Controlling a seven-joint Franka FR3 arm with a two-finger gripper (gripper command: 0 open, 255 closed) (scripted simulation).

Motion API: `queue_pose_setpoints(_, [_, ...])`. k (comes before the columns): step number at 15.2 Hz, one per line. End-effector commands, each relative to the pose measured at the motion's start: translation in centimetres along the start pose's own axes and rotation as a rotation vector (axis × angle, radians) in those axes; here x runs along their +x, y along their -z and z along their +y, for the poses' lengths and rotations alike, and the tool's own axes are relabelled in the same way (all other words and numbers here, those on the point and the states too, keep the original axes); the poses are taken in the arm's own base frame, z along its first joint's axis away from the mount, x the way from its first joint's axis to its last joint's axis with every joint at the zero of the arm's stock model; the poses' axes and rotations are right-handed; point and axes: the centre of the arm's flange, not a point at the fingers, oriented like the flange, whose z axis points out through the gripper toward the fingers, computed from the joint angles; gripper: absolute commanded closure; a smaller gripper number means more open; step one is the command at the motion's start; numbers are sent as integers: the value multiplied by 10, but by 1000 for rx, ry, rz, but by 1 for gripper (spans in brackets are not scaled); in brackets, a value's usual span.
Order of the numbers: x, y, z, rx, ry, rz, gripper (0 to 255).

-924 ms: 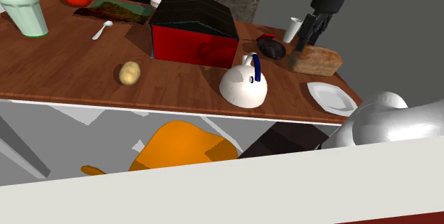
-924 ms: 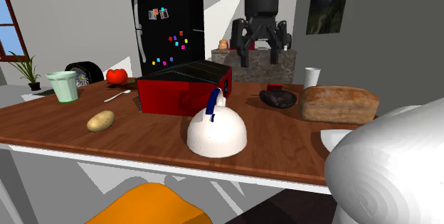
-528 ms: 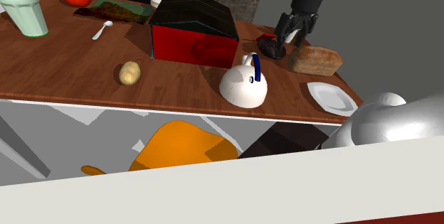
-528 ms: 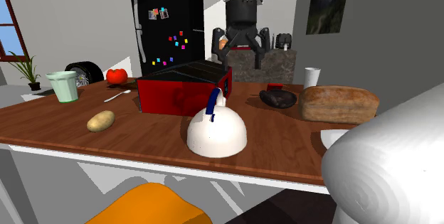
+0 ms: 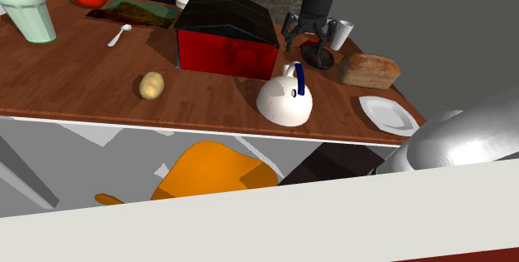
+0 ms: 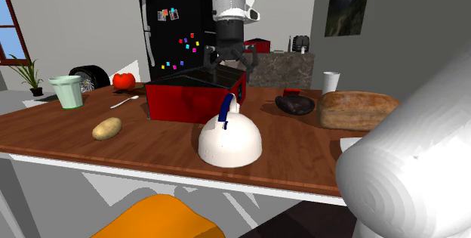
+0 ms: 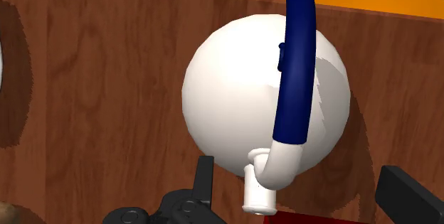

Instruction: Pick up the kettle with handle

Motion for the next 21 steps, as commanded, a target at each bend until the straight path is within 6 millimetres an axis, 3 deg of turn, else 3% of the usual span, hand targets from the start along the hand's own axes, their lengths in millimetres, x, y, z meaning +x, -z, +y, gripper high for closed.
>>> queue_pose_setpoints(1, [6, -7, -3, 2, -33, -2, 0])
queue_pose_setpoints(7, [10, -42, -4, 2, -33, -2, 0])
queue_pose_setpoints(9, [10, -42, -4, 2, -33, -2, 0])
queue_pose_setpoints(10, [10, -42, -4, 2, -33, -2, 255])
queue_pose_setpoints(19, [10, -42, -4, 2, -33, -2, 255])
queue_pose_setpoints(21, [9, -31, -4, 2, -33, -2, 255])
